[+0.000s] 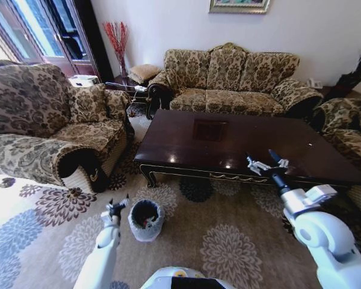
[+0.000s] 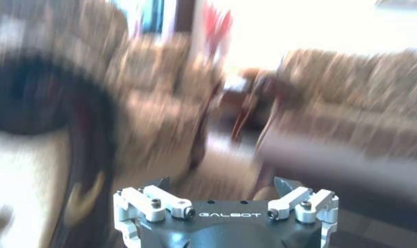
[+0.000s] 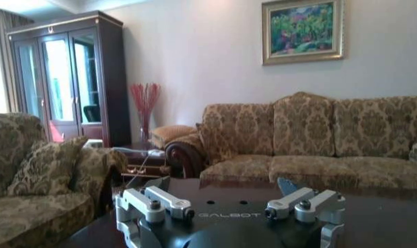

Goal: Move to the front of the table and place the trash on the table into the trash bin.

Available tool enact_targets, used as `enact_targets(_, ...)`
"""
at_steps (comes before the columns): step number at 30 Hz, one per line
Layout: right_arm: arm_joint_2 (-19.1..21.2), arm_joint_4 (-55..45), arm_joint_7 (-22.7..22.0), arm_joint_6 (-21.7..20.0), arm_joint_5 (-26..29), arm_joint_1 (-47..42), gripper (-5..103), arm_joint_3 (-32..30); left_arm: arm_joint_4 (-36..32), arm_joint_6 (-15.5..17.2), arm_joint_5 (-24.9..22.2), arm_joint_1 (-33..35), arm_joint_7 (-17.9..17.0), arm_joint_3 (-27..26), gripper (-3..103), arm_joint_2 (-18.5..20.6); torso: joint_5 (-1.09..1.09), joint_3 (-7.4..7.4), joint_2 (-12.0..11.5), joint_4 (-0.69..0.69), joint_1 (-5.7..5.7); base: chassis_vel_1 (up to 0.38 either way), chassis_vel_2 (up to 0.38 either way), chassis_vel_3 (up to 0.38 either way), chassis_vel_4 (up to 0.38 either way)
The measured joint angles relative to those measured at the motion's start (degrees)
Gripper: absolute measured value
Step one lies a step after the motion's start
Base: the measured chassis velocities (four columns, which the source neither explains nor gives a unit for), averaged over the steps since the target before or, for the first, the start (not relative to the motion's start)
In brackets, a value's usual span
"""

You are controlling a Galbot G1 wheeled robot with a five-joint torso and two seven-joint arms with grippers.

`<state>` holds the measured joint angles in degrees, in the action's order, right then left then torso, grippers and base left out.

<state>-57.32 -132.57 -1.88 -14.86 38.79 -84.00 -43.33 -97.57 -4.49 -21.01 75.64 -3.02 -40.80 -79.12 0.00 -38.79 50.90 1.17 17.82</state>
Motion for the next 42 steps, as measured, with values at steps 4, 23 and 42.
enact_targets(4, -1.7, 0.1, 0.4, 0.2, -5.2, -1.6, 100, 2.0, -16.2, 2.0, 4.6, 5.9, -1.9, 1.2, 100, -2.5, 0.03, 0.00, 0.0, -0.01, 0.00, 0.000, 0.000, 0.000, 0.000)
enact_targets(23, -2.9, 0.9, -0.3, -1.1, -11.2, -1.3, 100, 7.4, -28.8, 1.3, 14.3, 13.9, -1.8, 4.3, 100, -11.2, -0.01, 0.00, 0.0, 0.00, 0.00, 0.000, 0.000, 0.000, 0.000)
enact_targets(42, -2.6, -0.4, -1.6, -2.2, -12.1, 0.0, 100, 9.3, -30.0, -1.4, 15.5, 14.4, -0.8, 3.1, 100, -9.7, -0.02, 0.00, 0.0, -0.01, 0.01, -0.127, -0.131, 0.123, 0.123)
